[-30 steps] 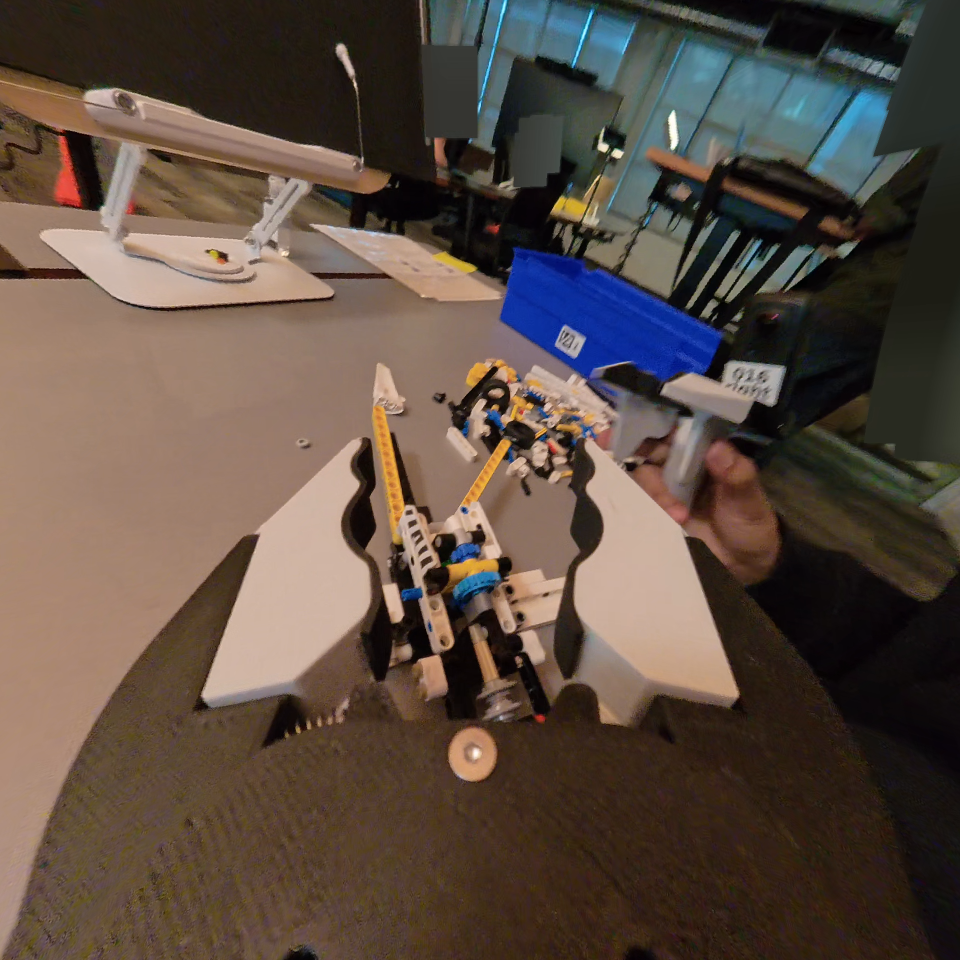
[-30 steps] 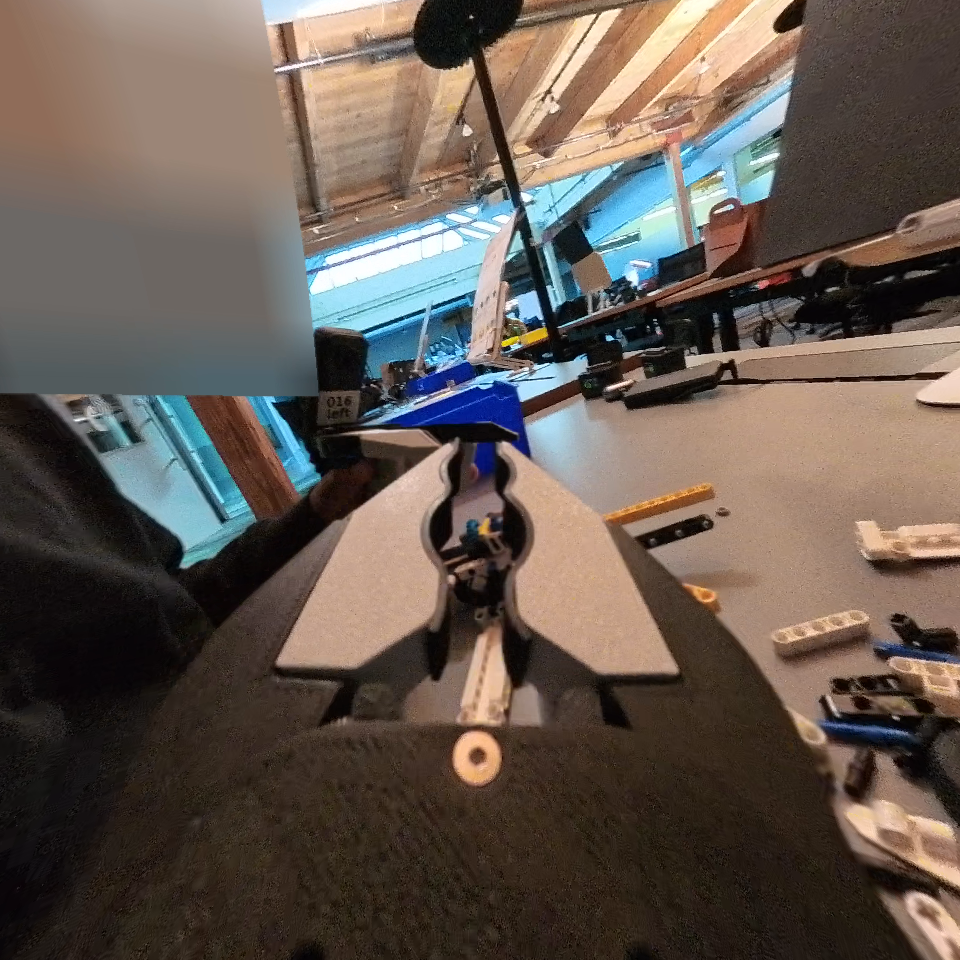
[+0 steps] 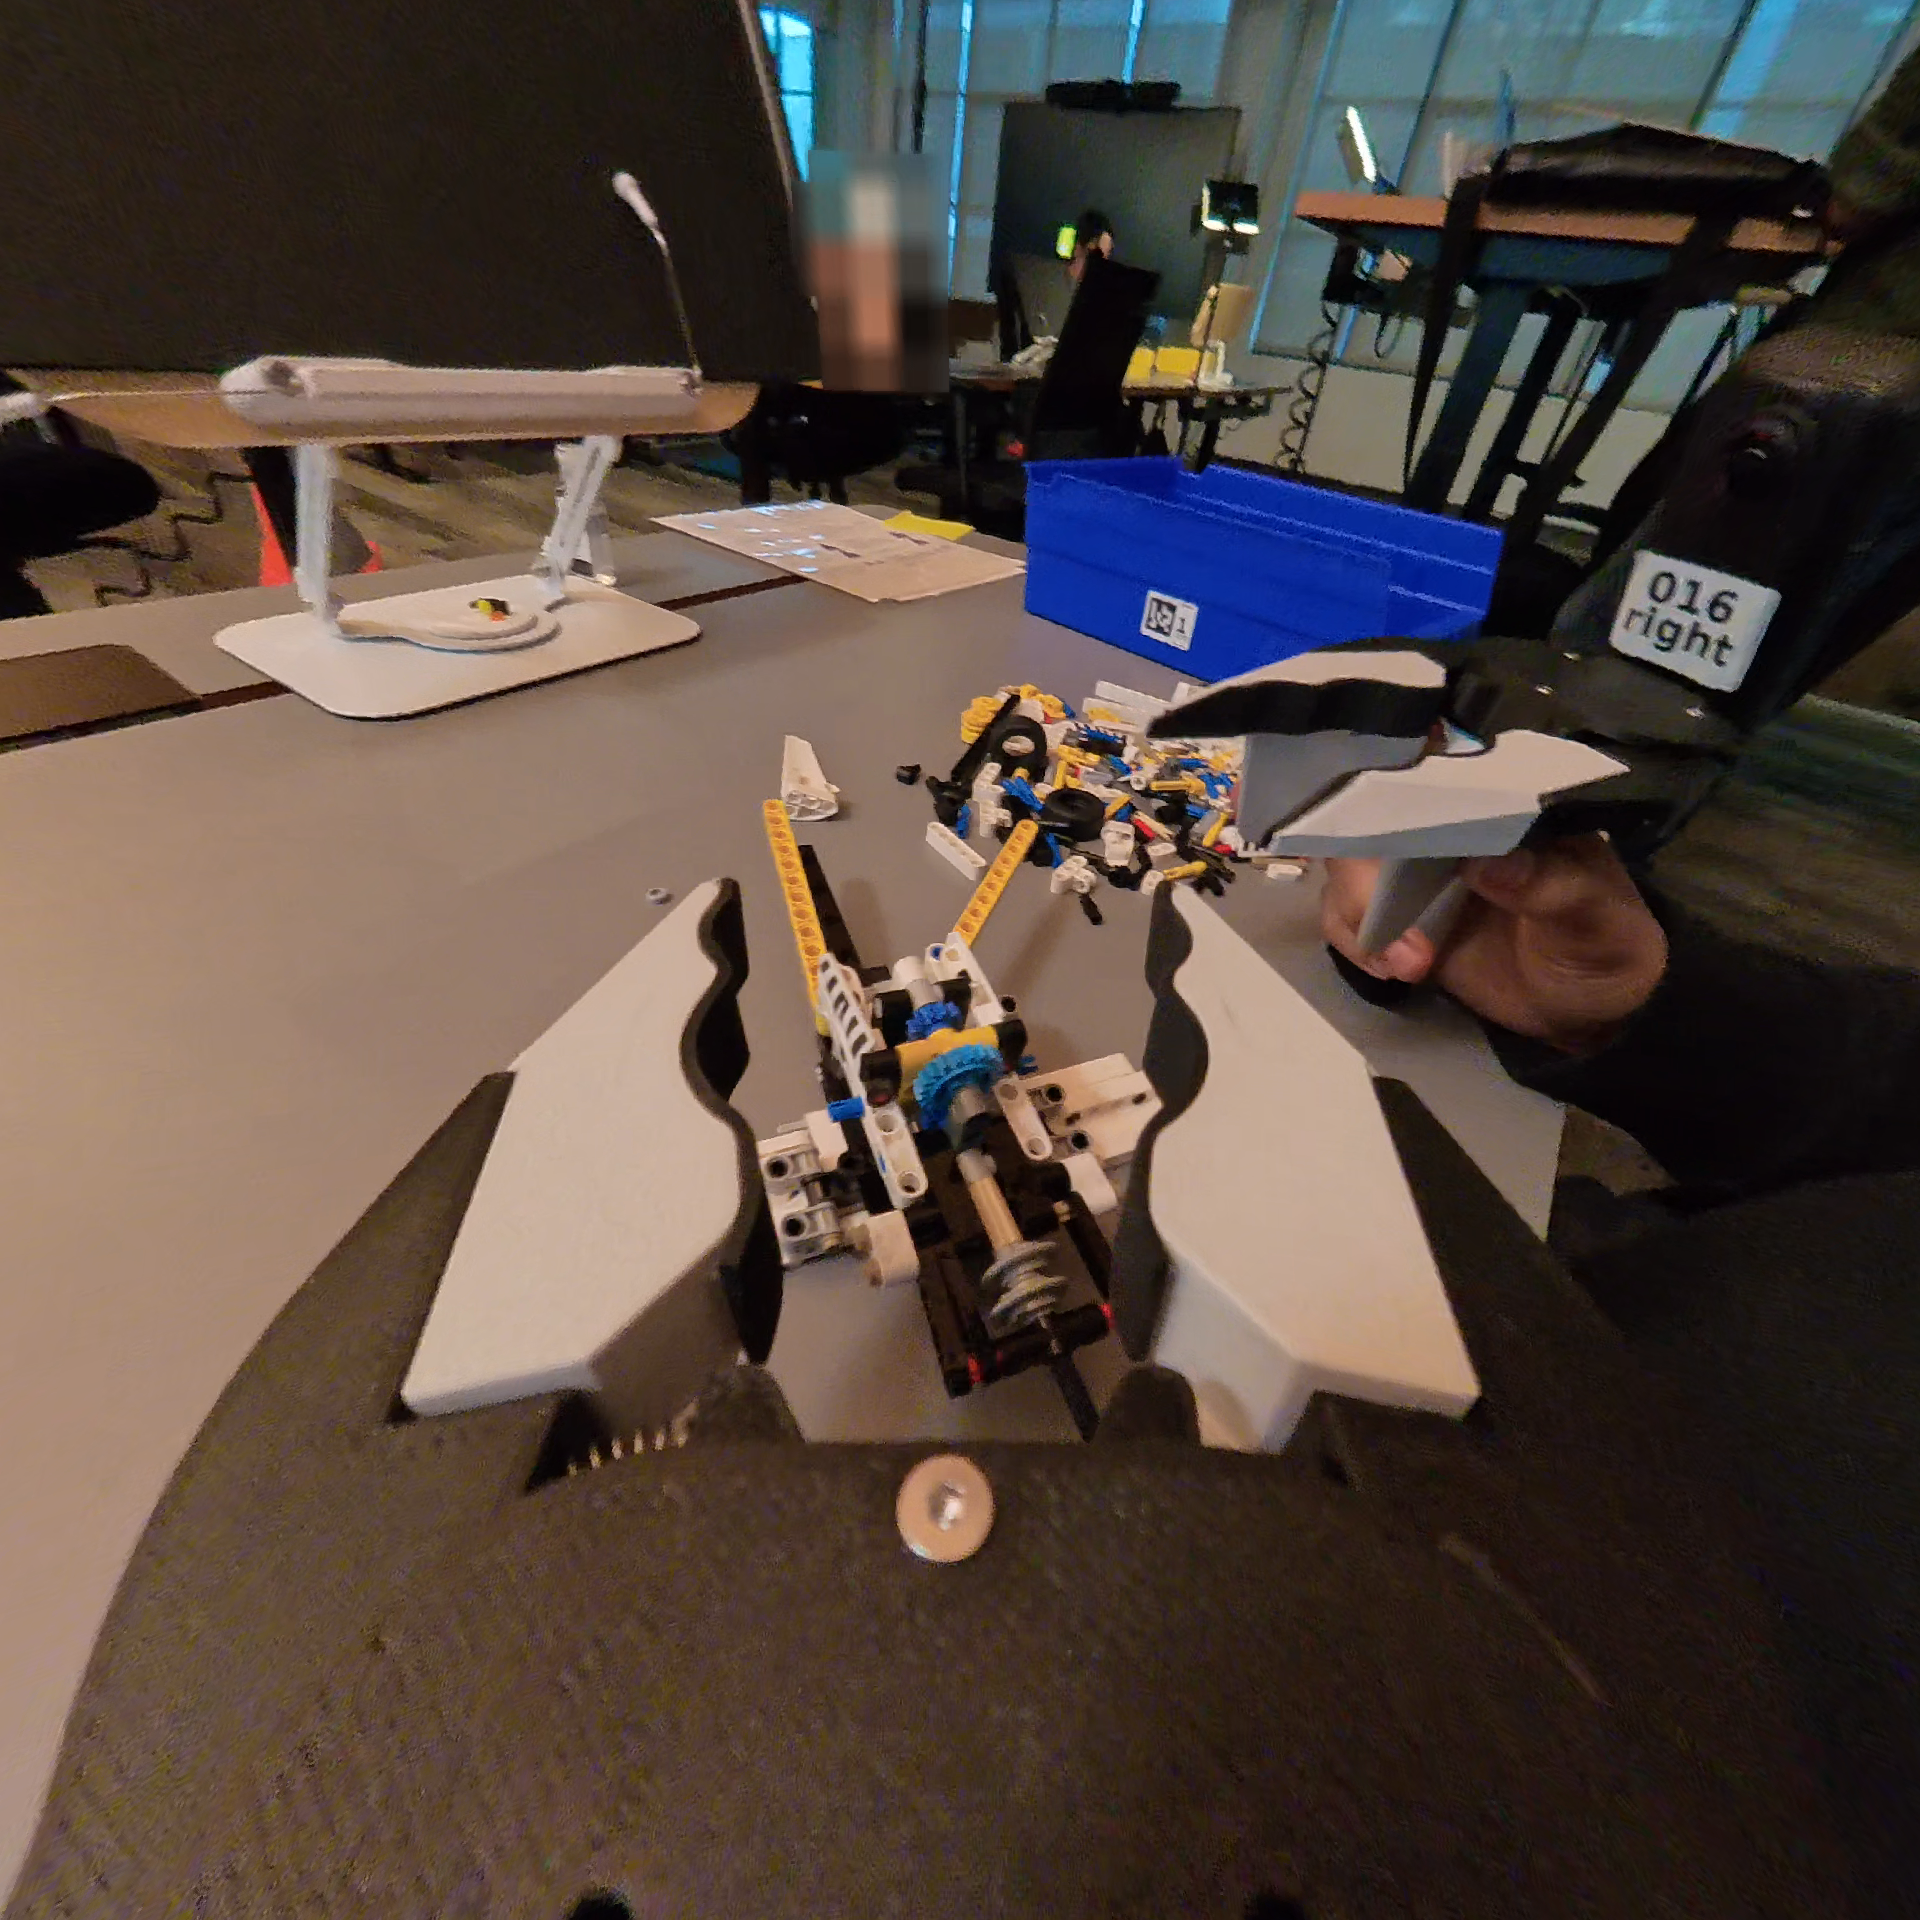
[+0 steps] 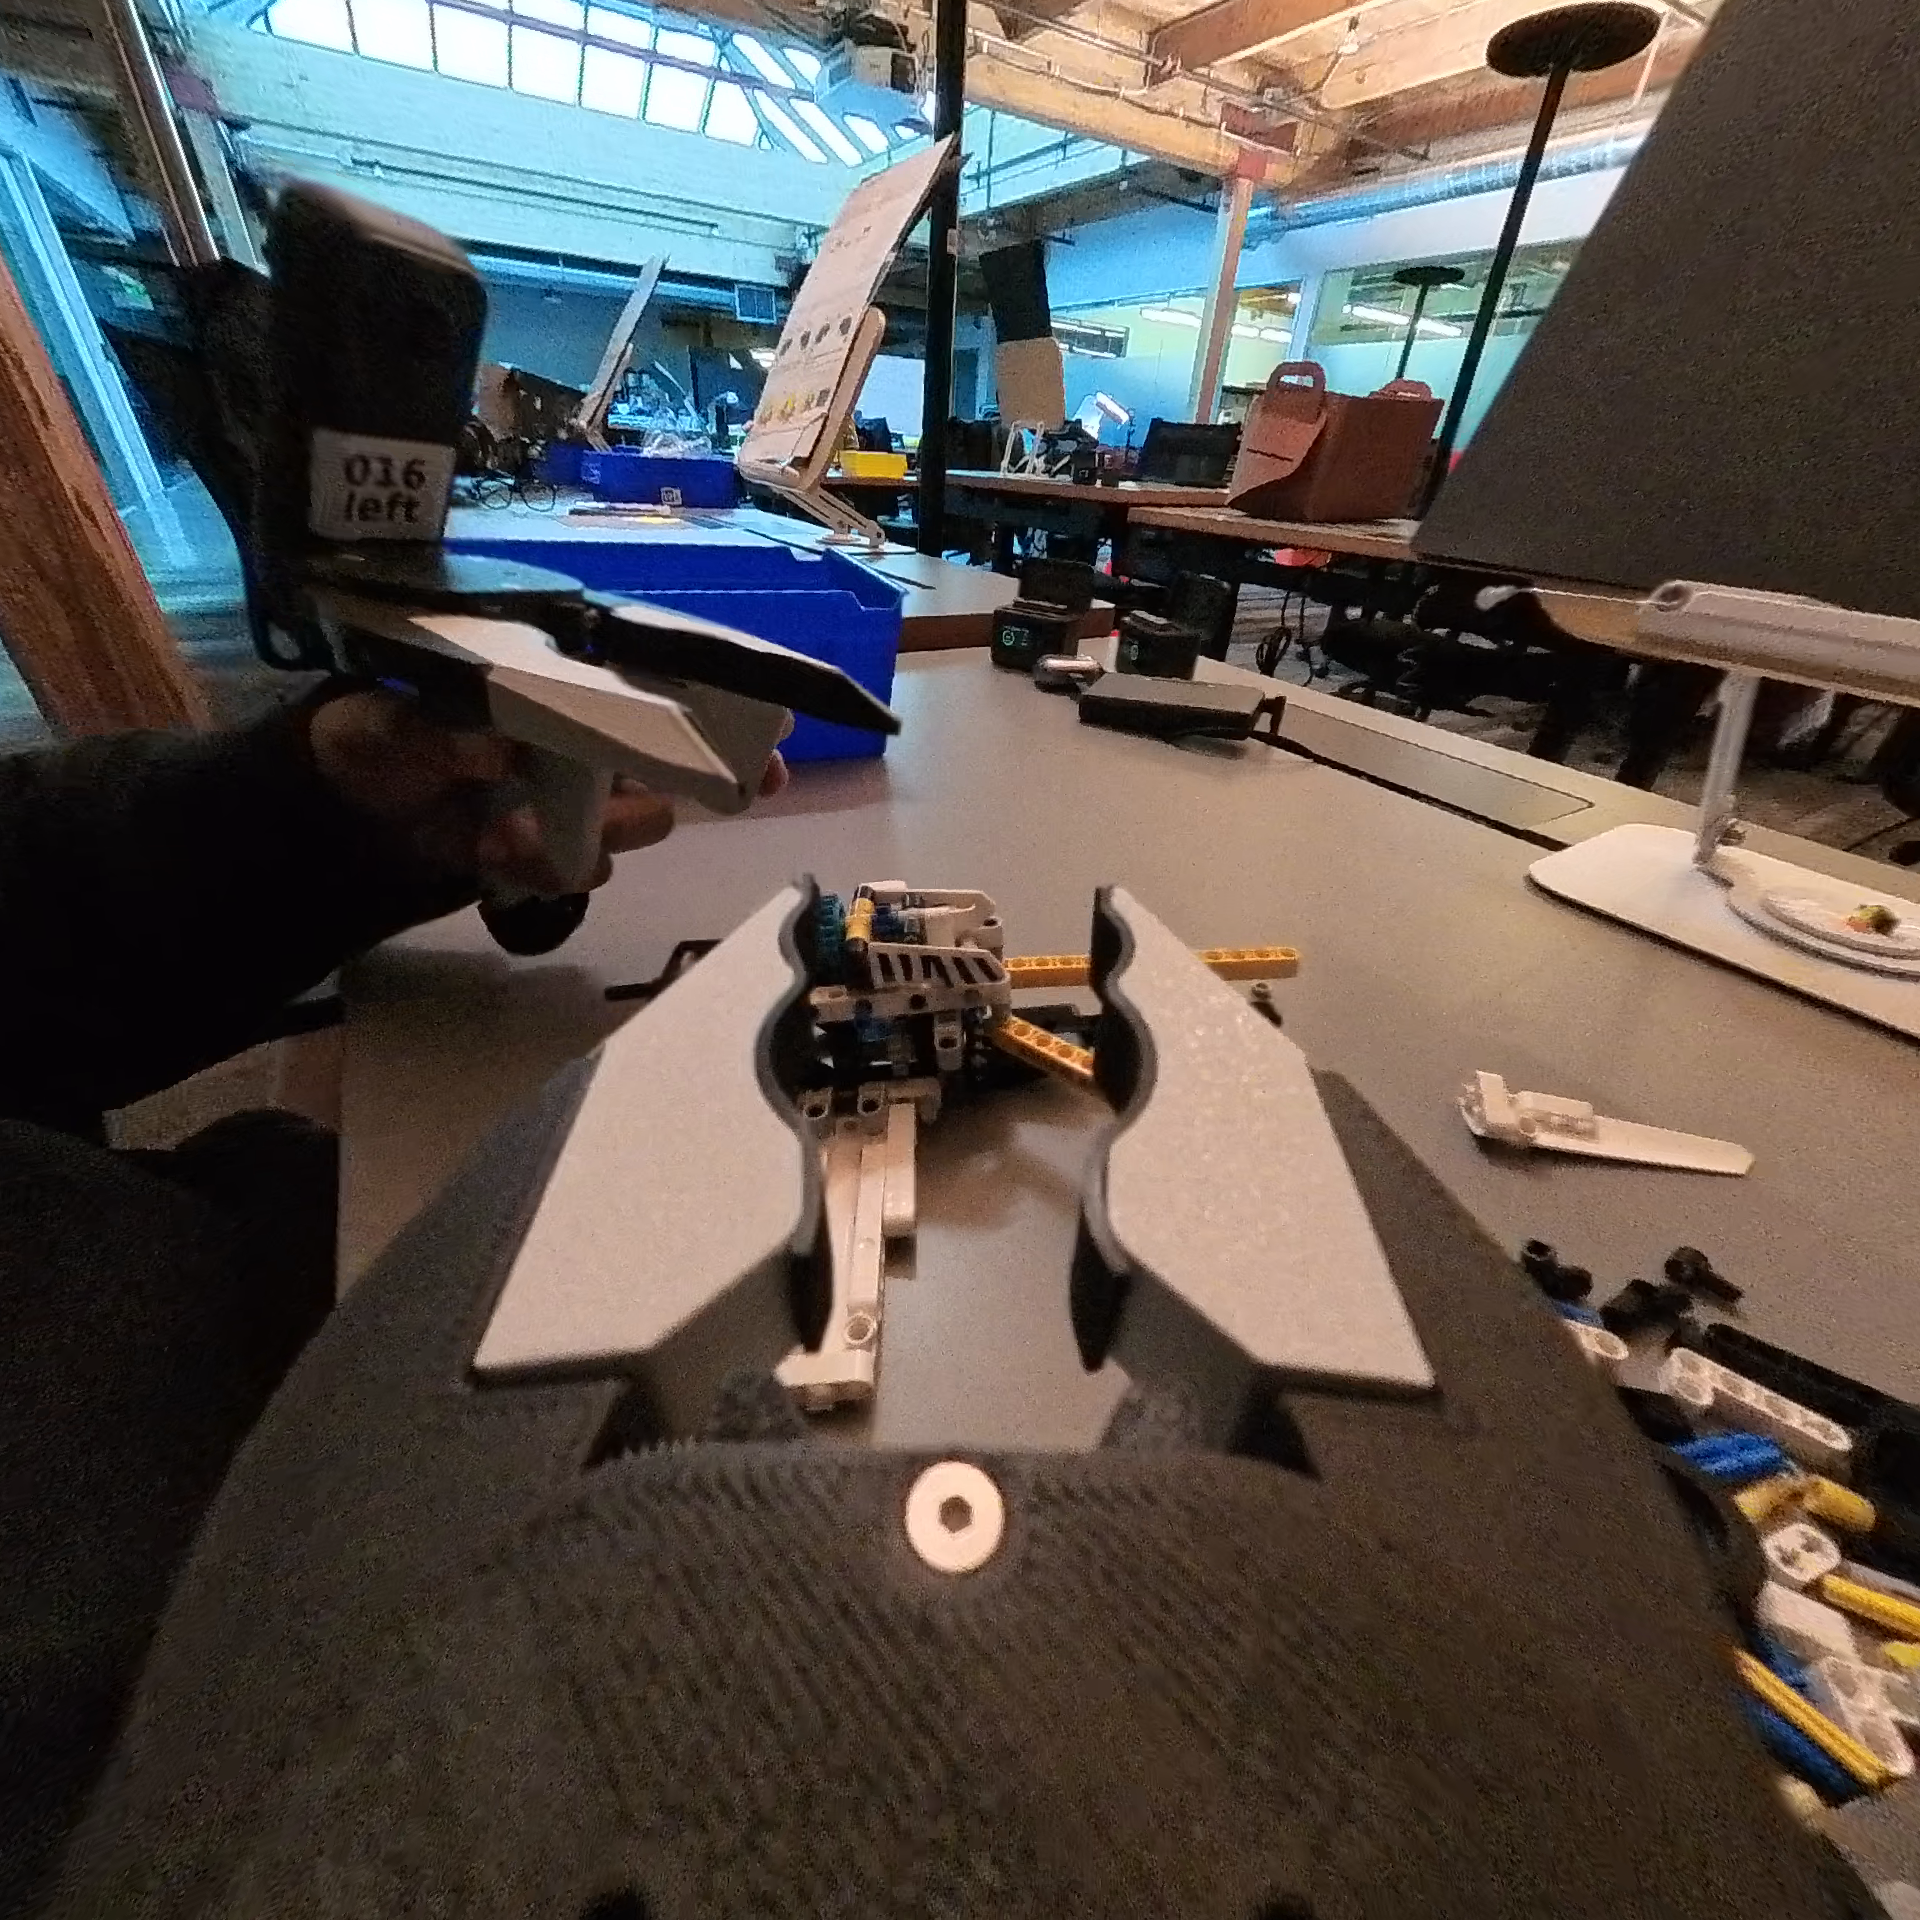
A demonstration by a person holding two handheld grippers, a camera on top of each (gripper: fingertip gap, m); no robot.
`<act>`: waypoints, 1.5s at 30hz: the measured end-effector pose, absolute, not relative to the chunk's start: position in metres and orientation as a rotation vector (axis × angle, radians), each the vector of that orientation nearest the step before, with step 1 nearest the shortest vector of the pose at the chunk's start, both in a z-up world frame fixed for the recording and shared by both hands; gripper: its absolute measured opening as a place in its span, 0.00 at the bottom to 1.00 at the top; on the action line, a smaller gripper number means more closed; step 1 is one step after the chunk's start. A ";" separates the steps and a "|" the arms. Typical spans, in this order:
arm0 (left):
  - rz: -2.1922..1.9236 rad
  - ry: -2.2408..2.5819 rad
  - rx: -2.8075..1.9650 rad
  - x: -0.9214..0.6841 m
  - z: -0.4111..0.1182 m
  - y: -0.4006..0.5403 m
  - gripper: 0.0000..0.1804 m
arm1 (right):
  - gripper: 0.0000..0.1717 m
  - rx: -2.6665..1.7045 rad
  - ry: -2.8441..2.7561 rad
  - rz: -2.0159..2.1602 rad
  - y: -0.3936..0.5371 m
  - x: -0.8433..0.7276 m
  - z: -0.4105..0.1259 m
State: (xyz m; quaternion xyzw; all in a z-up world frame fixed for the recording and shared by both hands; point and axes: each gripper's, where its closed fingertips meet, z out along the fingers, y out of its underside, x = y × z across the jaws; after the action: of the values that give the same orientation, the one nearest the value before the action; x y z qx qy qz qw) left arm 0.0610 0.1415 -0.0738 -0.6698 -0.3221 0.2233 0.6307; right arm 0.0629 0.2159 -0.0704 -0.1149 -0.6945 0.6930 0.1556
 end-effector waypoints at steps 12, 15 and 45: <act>0.413 -0.848 -1.443 0.056 -0.079 0.121 0.25 | 0.24 -0.264 -1.805 2.051 0.226 0.065 -0.054; 0.436 -0.858 -1.439 0.052 -0.080 0.115 0.21 | 0.29 -0.391 -1.817 2.048 0.232 0.054 -0.056; 0.398 -0.855 -1.206 0.041 -0.067 0.094 0.33 | 0.23 -0.299 -1.966 1.893 0.209 0.060 -0.074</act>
State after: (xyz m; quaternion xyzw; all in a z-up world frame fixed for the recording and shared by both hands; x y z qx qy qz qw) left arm 0.0415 0.0940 -0.0673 -0.5460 -0.3869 0.1803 0.7209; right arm 0.0605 0.2089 -0.0741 -0.1066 -0.7021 0.6760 0.1967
